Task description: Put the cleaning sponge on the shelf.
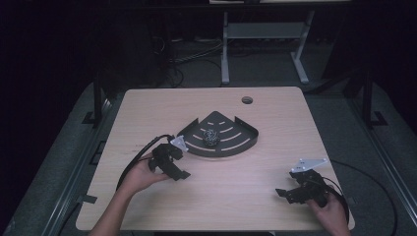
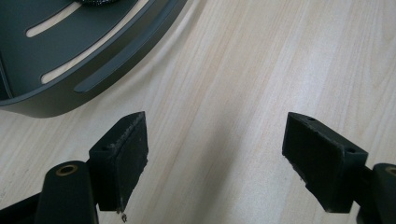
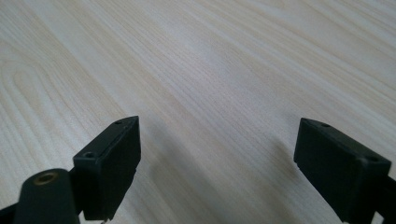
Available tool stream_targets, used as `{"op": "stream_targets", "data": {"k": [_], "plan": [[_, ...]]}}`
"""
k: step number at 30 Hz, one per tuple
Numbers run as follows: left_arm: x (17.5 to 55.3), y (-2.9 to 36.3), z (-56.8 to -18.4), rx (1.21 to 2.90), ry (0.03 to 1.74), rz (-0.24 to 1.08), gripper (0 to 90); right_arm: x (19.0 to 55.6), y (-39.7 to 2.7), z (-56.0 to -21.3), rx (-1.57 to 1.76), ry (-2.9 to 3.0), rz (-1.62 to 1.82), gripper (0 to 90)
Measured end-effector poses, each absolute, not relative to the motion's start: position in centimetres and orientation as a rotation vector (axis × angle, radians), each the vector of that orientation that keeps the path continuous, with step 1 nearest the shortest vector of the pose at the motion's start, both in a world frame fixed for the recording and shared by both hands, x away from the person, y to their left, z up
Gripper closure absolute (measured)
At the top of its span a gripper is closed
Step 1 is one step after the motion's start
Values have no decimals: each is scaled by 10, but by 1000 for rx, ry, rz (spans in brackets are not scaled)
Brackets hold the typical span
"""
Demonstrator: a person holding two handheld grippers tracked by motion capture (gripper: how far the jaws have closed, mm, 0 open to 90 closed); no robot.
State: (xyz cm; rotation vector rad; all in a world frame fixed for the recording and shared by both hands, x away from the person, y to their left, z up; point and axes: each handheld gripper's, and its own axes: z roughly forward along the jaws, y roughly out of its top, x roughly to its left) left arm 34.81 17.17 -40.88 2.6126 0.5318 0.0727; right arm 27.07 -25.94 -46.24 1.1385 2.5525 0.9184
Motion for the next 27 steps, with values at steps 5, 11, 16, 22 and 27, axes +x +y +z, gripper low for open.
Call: {"op": "stream_targets", "data": {"k": [5, 11, 16, 22, 27], "plan": [[345, 175, -411, 2610, 541, 68, 219, 271, -258, -463, 1141, 2560, 914, 144], [340, 179, -414, 2610, 553, 67, 219, 271, -258, -463, 1141, 2559, 915, 144], [337, 183, -416, 2613, 560, 71, 218, 271, -258, -464, 1136, 2564, 911, 144], [333, 187, -419, 2607, 572, 69, 219, 271, -257, -465, 1131, 2572, 911, 144], [330, 191, -420, 2604, 582, 70, 219, 271, -255, -465, 1132, 2572, 907, 144]]}}
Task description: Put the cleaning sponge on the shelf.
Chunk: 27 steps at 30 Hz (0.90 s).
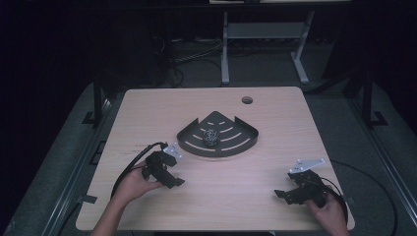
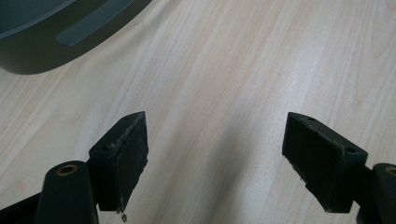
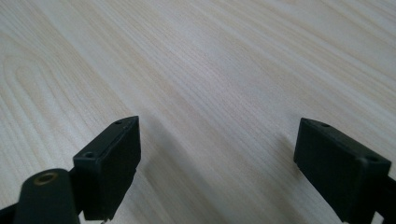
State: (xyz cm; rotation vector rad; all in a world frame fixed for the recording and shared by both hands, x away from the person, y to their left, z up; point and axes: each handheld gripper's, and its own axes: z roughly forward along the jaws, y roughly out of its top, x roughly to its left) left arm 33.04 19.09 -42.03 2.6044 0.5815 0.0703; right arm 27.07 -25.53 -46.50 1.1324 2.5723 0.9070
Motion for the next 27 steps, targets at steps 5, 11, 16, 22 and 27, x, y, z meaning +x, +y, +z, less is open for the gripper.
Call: {"op": "stream_targets", "data": {"k": [5, 11, 16, 22, 27], "plan": [[328, 197, -423, 2600, 600, 65, 219, 270, -255, -465, 1130, 2575, 904, 144], [324, 204, -426, 2593, 620, 61, 218, 271, -254, -465, 1127, 2576, 900, 144], [320, 209, -426, 2589, 634, 75, 210, 271, -253, -465, 1123, 2578, 904, 144], [315, 218, -428, 2590, 648, 79, 210, 272, -252, -465, 1114, 2584, 903, 144], [312, 224, -430, 2582, 665, 72, 210, 271, -249, -466, 1105, 2592, 895, 144]]}}
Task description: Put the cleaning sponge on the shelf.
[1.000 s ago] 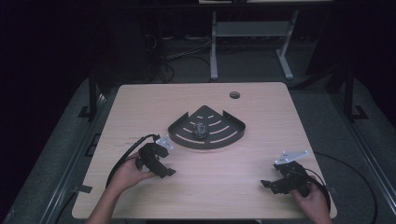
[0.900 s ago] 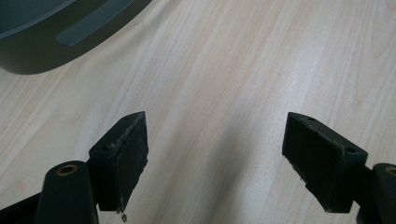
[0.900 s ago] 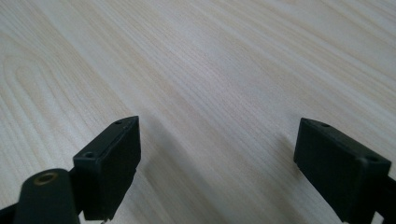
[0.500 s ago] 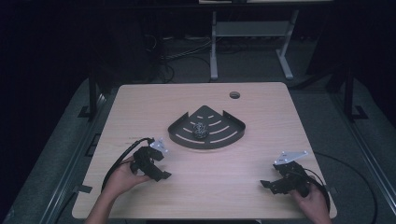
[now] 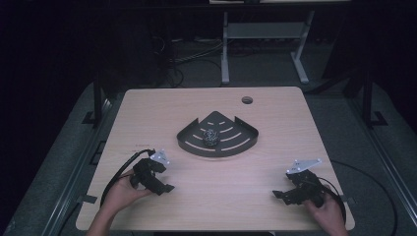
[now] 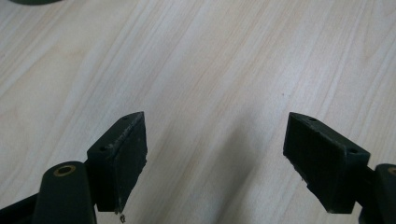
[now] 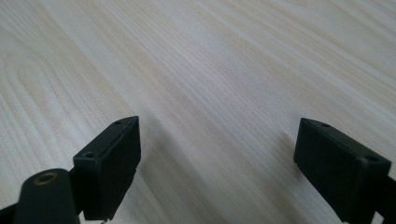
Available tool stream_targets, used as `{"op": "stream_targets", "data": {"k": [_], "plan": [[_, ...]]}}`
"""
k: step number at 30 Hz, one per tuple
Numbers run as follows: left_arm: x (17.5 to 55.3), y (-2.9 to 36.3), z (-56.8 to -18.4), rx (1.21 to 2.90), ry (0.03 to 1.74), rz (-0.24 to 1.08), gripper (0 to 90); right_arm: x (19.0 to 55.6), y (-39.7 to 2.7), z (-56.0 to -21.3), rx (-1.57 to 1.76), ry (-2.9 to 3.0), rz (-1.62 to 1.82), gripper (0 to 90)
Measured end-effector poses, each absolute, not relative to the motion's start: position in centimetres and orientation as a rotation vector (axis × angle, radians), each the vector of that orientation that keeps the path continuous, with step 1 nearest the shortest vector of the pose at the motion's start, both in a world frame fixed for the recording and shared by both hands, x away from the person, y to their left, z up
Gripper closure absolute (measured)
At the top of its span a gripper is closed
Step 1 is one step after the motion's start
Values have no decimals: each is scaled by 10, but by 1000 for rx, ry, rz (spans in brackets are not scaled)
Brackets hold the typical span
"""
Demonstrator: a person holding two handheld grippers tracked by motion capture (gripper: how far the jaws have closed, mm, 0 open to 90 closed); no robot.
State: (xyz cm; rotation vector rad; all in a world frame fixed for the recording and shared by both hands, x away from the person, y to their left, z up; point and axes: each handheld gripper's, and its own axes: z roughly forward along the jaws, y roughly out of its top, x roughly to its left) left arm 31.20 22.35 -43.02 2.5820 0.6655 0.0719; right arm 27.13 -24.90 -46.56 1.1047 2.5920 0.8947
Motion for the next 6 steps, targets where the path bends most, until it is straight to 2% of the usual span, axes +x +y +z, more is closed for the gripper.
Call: {"op": "stream_targets", "data": {"k": [6], "plan": [[307, 227, -432, 2581, 670, 74, 210, 270, -248, -465, 1095, 2592, 890, 144]]}}
